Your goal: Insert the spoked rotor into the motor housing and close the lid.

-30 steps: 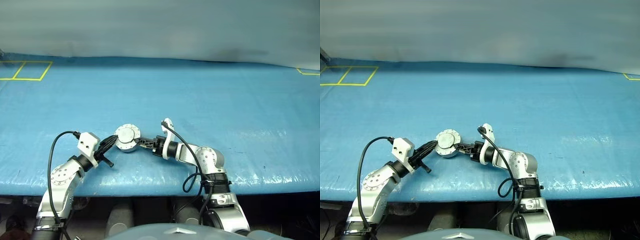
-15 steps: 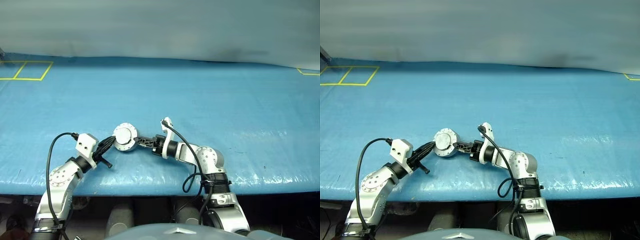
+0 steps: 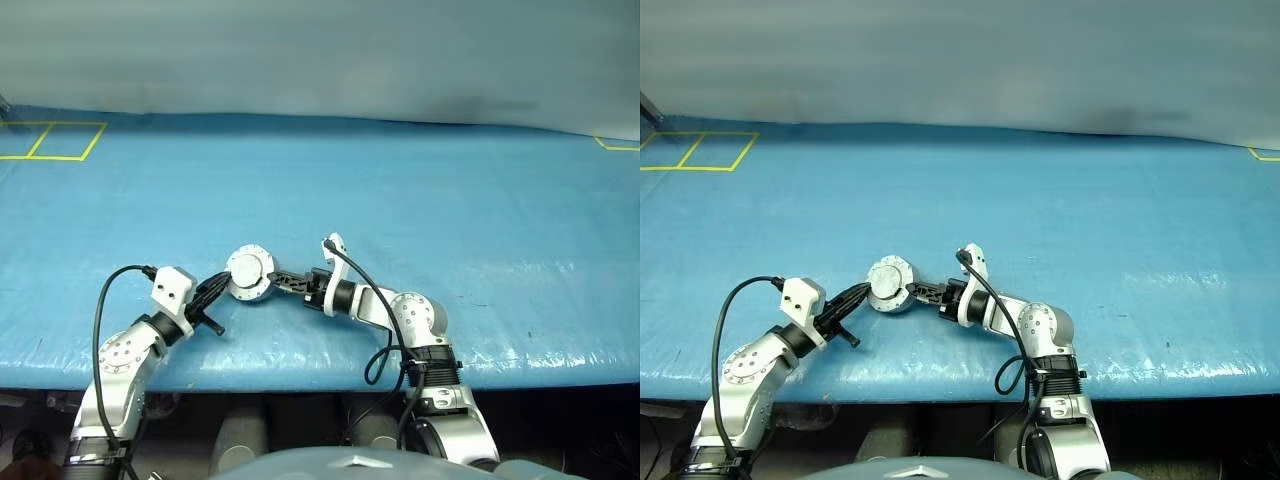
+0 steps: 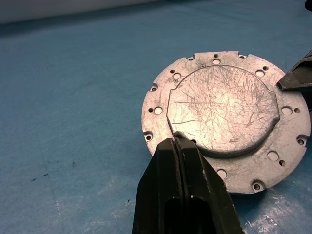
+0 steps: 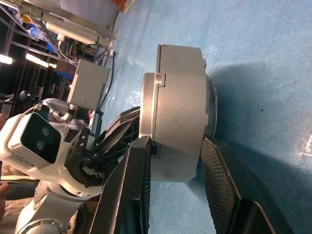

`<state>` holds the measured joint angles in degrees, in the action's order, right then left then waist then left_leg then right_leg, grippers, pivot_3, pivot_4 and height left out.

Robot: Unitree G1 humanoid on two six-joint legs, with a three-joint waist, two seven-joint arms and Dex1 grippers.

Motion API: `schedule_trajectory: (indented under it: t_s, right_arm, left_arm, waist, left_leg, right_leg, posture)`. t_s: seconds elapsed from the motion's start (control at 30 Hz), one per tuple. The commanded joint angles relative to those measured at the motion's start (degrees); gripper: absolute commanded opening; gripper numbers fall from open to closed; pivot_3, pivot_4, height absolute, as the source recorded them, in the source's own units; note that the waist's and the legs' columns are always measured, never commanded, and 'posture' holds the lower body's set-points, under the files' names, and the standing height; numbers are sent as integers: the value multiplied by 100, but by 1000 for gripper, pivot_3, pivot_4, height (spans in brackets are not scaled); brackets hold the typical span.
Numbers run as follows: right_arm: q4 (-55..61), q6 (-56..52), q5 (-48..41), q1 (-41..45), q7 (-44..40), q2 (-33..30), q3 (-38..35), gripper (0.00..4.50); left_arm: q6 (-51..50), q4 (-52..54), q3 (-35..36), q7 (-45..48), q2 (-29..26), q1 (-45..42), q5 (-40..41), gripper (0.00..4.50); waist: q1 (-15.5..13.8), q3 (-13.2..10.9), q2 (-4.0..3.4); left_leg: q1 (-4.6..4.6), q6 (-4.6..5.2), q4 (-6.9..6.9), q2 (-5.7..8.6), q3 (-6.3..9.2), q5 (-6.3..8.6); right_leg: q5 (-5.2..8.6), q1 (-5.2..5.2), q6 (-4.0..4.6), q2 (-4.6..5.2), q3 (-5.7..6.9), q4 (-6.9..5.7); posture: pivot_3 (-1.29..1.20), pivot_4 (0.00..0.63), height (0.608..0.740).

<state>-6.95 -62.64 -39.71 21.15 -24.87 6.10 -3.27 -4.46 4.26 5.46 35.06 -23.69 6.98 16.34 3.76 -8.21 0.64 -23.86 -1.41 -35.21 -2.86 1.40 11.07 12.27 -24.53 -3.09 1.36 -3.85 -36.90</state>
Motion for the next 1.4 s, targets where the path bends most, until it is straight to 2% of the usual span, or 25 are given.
schedule_trajectory:
  t_s: [0.03, 0.27, 0.3, 0.4, 0.53, 0.73, 1.0, 1.2, 1.4]
  right_arm:
    - [-15, 82, -122, 57, 151, 205, -141, 1195]
    - [-16, 166, -275, 64, 335, 209, -265, 1195]
    - [-9, 177, -287, 58, 346, 200, -258, 1195]
    - [0, 206, -315, 47, 379, 183, -236, 1195]
    - [1, 250, -342, 45, 399, 162, -201, 1195]
    - [-11, 295, -392, 66, 426, 155, -199, 1195]
    - [-25, 323, -656, 183, 516, 216, -476, 1195]
    - [56, 280, -1281, 425, 705, 361, -1082, 1195]
    - [249, 147, -1699, 663, 898, 446, -1382, 1195]
  left_arm:
    - [60, -24, 155, -159, 133, -133, 86, 0]
    - [-228, 6, 220, -37, 217, -166, 415, 0]
    - [-266, 27, 212, 40, 198, -166, 492, 180]
    - [-339, 92, 267, 143, 207, -185, 680, 859]
    - [-425, 137, 381, 129, 239, -216, 772, 2237]
    - [-1082, 435, 591, 132, 408, -126, 1536, 4128]
    - [-1692, 664, 901, -10, 778, -45, 2532, 4128]
    - [-2110, 656, 1169, -49, 917, -89, 3285, 4128]
    - [-2276, 644, 1182, -81, 980, -56, 3499, 4128]
  waist:
    - [4, -3, 5]
    - [5, -11, 12]
    - [5, -12, 12]
    - [4, -18, 16]
    - [4, -24, 22]
    - [6, -29, 28]
    - [2, -36, 35]
    - [7, -53, 42]
    - [25, -58, 38]
  left_leg:
    - [-1, 0, 0, 0, 0, 0]
    - [-12, 3, 5, -1, 1, 2]
    - [-13, 3, 5, 0, 2, 2]
    - [-13, 3, 2, 0, 2, 2]
    - [-13, 3, 1, 0, 3, 2]
    - [-14, 3, 2, 0, 4, 2]
    - [-15, 3, -1, 0, 7, 2]
    - [-25, 3, -6, 0, 13, 1]
    - [-48, 5, -8, -5, 23, 2]
  right_leg:
    - [0, 0, 0, -1, 0, 0]
    - [0, -4, 0, -6, 1, 2]
    - [1, -4, 0, -6, 1, 3]
    - [1, -3, -1, -5, 1, 3]
    - [1, -3, -1, -5, 1, 3]
    - [0, -3, -1, -6, 1, 4]
    - [0, -1, -1, -8, 2, 4]
    - [0, -5, -2, -11, 5, 5]
    - [-3, -20, -5, -23, 5, 5]
  posture:
    - [0, 150, 740]
    - [0, 150, 740]
    - [0, 150, 740]
    - [0, 150, 740]
    - [0, 150, 740]
    - [0, 150, 740]
    - [0, 150, 740]
    - [0, 150, 740]
    - [0, 150, 740]
